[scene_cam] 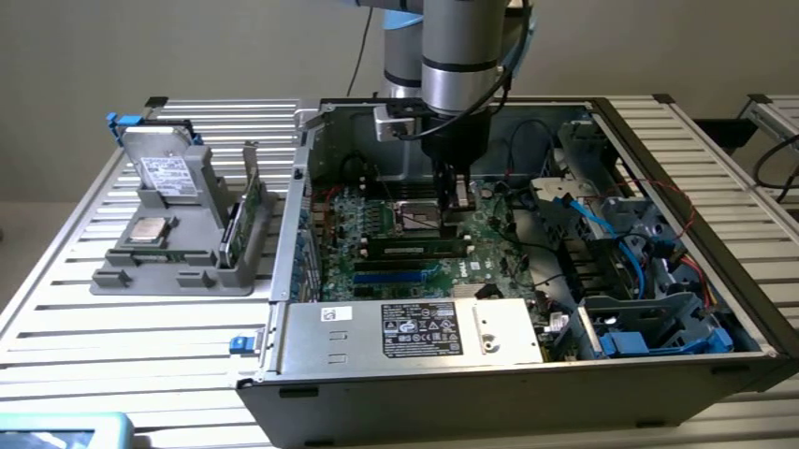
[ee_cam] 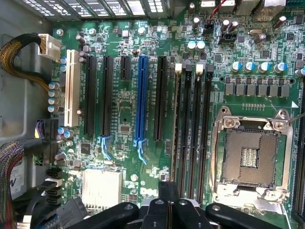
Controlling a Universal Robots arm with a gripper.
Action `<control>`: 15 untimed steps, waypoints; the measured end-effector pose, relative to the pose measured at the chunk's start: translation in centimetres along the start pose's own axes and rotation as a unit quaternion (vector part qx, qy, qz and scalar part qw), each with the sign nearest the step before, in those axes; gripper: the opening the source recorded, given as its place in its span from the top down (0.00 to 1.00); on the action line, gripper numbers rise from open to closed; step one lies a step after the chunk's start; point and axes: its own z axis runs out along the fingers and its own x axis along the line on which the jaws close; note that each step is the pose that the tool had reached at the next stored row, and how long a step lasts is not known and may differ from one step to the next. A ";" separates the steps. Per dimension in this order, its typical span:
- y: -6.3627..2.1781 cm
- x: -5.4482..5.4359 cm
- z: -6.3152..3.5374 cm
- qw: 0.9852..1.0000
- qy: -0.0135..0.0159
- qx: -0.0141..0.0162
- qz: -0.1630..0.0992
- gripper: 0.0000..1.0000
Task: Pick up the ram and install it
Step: 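Press down the ram until it locks into place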
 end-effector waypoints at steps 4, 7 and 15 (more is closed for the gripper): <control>-0.02 -0.2 0.10 1.000 0.003 0.000 0.000 0.89; -0.02 -0.4 0.16 1.000 0.009 0.000 0.001 0.89; -0.05 -0.7 0.50 1.000 0.011 -0.003 0.018 0.89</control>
